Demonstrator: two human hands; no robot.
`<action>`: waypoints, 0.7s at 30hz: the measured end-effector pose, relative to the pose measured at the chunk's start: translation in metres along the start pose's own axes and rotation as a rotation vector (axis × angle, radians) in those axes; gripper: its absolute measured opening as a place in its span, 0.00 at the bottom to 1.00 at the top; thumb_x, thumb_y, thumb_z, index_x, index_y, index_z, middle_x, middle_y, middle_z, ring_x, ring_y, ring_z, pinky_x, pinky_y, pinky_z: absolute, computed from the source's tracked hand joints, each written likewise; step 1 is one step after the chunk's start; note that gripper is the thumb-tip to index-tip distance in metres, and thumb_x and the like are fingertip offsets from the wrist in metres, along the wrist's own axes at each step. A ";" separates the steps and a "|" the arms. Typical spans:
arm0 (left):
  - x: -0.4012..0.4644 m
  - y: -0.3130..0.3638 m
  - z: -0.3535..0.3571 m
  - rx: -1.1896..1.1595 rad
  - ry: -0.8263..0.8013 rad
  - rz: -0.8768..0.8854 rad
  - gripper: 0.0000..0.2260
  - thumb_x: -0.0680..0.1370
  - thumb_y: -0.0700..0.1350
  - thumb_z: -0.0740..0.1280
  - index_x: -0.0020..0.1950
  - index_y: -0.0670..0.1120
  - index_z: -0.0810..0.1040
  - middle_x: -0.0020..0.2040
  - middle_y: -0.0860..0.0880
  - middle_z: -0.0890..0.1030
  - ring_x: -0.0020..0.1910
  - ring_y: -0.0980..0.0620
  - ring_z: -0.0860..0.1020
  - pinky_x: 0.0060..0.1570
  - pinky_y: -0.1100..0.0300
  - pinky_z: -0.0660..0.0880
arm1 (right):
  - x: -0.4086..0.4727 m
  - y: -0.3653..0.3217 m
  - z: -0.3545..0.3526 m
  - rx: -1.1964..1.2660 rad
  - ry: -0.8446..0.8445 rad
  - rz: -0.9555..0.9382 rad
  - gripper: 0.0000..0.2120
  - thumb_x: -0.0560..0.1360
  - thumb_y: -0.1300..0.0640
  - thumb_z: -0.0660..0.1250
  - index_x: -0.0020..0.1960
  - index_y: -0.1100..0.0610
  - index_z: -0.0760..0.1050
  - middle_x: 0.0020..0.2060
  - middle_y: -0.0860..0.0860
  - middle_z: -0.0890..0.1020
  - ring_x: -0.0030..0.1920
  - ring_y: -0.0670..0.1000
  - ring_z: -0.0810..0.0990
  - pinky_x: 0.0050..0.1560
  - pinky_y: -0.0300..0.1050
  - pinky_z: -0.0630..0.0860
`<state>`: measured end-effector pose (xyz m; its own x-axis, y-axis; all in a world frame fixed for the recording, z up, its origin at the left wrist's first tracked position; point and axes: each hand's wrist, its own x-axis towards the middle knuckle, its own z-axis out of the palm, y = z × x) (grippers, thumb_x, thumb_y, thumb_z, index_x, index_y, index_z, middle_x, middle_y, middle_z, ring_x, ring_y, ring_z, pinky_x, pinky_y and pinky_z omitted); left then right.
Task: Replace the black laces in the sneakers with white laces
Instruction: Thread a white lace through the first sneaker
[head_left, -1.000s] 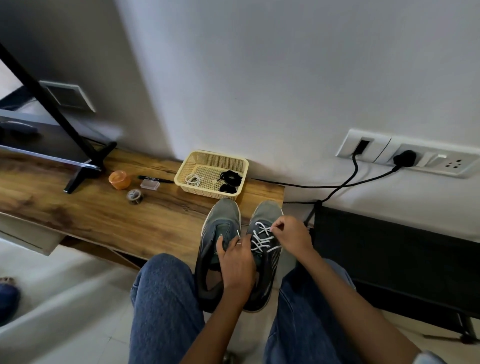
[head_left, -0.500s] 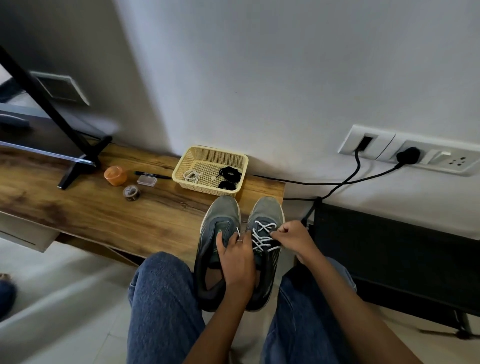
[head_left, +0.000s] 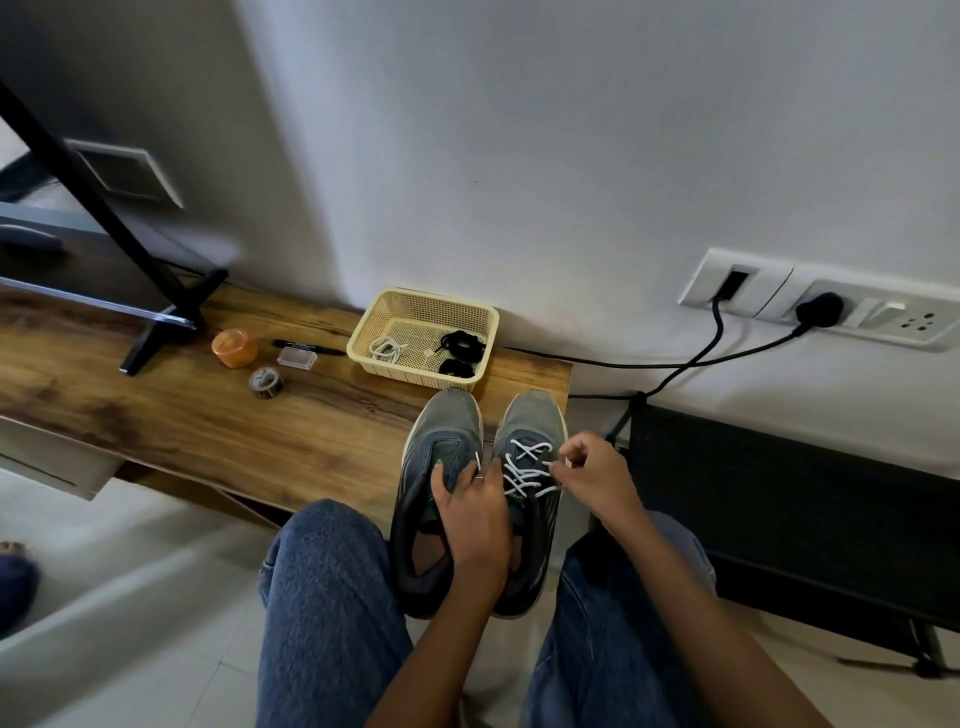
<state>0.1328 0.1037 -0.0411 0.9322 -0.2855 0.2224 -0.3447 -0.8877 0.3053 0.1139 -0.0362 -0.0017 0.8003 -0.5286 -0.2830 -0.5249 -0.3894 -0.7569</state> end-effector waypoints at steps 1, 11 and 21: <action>0.000 0.000 0.001 -0.007 -0.002 -0.007 0.20 0.59 0.37 0.79 0.49 0.46 0.83 0.33 0.48 0.83 0.45 0.50 0.83 0.64 0.46 0.58 | 0.001 -0.002 0.001 -0.041 0.038 -0.049 0.04 0.72 0.62 0.69 0.43 0.56 0.75 0.41 0.48 0.76 0.43 0.47 0.75 0.44 0.42 0.70; -0.003 0.000 -0.001 -0.026 0.016 0.014 0.18 0.61 0.38 0.78 0.50 0.45 0.83 0.36 0.48 0.84 0.49 0.48 0.83 0.64 0.46 0.57 | 0.009 -0.032 0.034 -0.423 0.037 -0.131 0.14 0.71 0.44 0.68 0.36 0.53 0.81 0.41 0.51 0.81 0.51 0.53 0.76 0.49 0.49 0.75; -0.002 0.001 -0.002 -0.015 0.007 -0.001 0.21 0.60 0.36 0.79 0.50 0.48 0.83 0.37 0.51 0.84 0.49 0.47 0.83 0.63 0.44 0.58 | 0.003 -0.051 0.023 -0.304 -0.077 0.047 0.13 0.71 0.55 0.67 0.29 0.55 0.73 0.35 0.52 0.78 0.58 0.54 0.65 0.49 0.46 0.61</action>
<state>0.1299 0.1045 -0.0391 0.9319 -0.2819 0.2282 -0.3451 -0.8827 0.3190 0.1499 -0.0002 0.0227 0.7866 -0.4974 -0.3659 -0.6152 -0.5797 -0.5343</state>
